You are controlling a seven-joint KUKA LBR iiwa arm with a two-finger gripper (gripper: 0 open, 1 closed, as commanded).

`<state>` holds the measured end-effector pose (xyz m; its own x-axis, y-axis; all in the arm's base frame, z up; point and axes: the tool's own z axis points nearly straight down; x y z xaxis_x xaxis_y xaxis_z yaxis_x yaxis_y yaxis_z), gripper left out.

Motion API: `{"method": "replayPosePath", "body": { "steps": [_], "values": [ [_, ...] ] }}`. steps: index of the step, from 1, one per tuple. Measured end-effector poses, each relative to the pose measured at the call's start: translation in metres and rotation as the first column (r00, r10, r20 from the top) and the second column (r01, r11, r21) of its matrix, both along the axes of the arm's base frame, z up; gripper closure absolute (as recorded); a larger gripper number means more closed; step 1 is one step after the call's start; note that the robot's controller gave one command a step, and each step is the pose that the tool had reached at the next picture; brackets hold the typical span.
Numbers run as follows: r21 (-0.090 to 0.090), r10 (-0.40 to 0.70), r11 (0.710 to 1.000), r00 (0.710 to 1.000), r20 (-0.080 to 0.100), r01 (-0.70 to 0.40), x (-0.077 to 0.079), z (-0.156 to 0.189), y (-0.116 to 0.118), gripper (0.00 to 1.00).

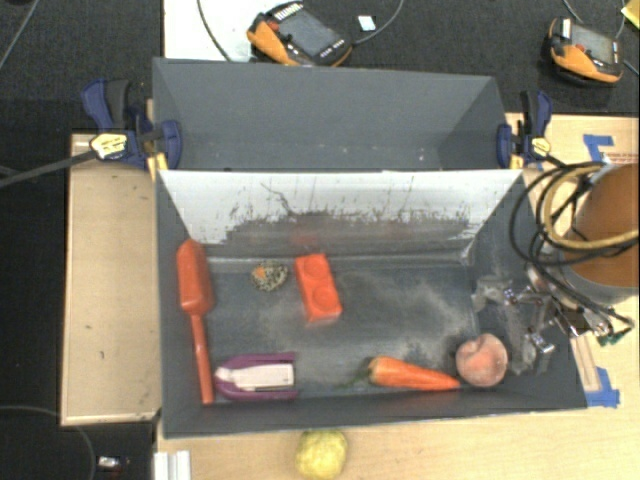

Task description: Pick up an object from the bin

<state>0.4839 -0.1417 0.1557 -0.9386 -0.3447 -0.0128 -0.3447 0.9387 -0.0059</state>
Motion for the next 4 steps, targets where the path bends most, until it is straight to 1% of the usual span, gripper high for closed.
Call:
{"method": "replayPosePath", "body": {
  "steps": [1, 2, 3, 4],
  "values": [
    [0.010, 0.058, 0.998, 0.998, -0.019, -0.058, -0.007, -0.055, -0.001, 0.00],
    [-0.001, 0.261, 0.965, 0.965, 0.011, -0.261, -0.003, -0.084, -0.001, 0.00],
    [0.008, 0.166, 0.986, 0.986, -0.007, -0.166, -0.001, -0.084, -0.005, 1.00],
    [0.008, 0.167, 0.986, 0.986, -0.006, -0.166, -0.001, -0.084, -0.005, 1.00]
  ]
}}
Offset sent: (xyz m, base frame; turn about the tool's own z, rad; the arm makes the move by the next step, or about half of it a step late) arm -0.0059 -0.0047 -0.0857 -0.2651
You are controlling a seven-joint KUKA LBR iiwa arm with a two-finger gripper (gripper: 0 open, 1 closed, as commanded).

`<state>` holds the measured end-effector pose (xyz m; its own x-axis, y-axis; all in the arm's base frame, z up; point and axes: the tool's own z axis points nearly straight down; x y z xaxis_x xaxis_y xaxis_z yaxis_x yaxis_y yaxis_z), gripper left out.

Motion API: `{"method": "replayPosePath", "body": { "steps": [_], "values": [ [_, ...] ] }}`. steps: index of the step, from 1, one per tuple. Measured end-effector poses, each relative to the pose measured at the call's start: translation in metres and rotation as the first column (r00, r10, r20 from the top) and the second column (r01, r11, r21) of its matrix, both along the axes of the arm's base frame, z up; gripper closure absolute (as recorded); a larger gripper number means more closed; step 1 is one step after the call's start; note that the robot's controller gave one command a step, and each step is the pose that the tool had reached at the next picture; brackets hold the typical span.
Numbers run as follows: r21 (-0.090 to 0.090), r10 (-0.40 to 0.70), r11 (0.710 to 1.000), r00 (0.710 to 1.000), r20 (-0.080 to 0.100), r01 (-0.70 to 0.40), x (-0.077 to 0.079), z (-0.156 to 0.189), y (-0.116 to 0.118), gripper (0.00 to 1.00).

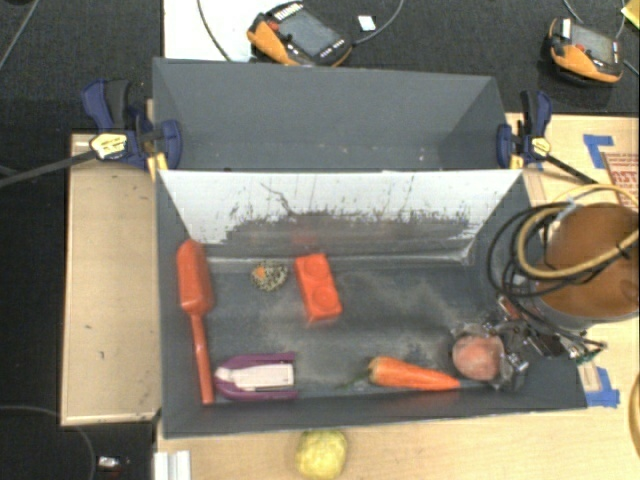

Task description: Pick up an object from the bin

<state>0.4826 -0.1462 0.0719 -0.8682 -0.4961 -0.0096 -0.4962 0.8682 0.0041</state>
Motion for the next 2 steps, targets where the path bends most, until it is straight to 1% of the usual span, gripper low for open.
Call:
{"method": "replayPosePath", "body": {
  "steps": [1, 2],
  "values": [
    [0.003, -0.004, 1.000, 1.000, -0.010, 0.004, -0.003, 0.042, 0.001, 1.00],
    [0.000, -0.005, 1.000, 1.000, -0.001, 0.005, 0.000, 0.065, 0.000, 1.00]
  ]
}}
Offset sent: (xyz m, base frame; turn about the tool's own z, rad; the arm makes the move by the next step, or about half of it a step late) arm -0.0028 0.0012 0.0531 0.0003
